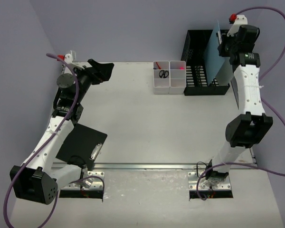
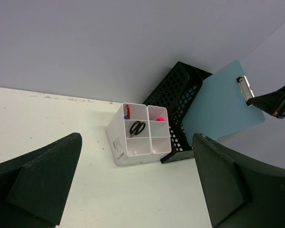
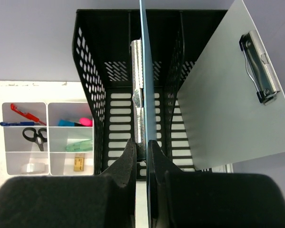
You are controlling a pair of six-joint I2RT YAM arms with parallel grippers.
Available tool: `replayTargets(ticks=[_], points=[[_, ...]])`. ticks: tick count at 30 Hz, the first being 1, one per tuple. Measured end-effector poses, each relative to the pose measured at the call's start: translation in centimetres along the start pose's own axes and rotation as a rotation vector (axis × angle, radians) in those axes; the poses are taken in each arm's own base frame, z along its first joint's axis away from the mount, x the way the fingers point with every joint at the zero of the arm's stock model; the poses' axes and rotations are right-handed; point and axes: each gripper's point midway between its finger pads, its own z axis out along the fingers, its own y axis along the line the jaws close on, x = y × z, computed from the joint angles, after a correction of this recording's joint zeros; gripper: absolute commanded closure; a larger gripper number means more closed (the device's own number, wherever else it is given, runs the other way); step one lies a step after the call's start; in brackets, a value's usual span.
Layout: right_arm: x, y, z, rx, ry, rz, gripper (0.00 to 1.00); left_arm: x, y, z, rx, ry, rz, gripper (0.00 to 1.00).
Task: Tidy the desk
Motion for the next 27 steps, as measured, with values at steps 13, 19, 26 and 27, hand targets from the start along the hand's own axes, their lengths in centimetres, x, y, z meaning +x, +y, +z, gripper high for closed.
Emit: replayTargets(ticks=[13,19,26,27], points=[[1.1,-0.8,2.2,-0.020,0.073,0.127,0.80,2.7,3.9,-1.2,-0.168,0.094,0.052,0.00],[0.1,-0.6,2.2,-0.039,0.056,0.149,0.31,4.1,7.1,-3.5,-0.333,0.193,0.152,0.00],[-1.2,-0.6,1.8,-0.044,0.016,0.126,0.29,8.4,12.0,-7.8,-0.498,0.510,0.383,0.12],[-1.5,-0.6,1.5,-0.045,0.008,0.120,0.29,9.6,12.7,-8.9,-0.509,0.574,0.412,0.20]])
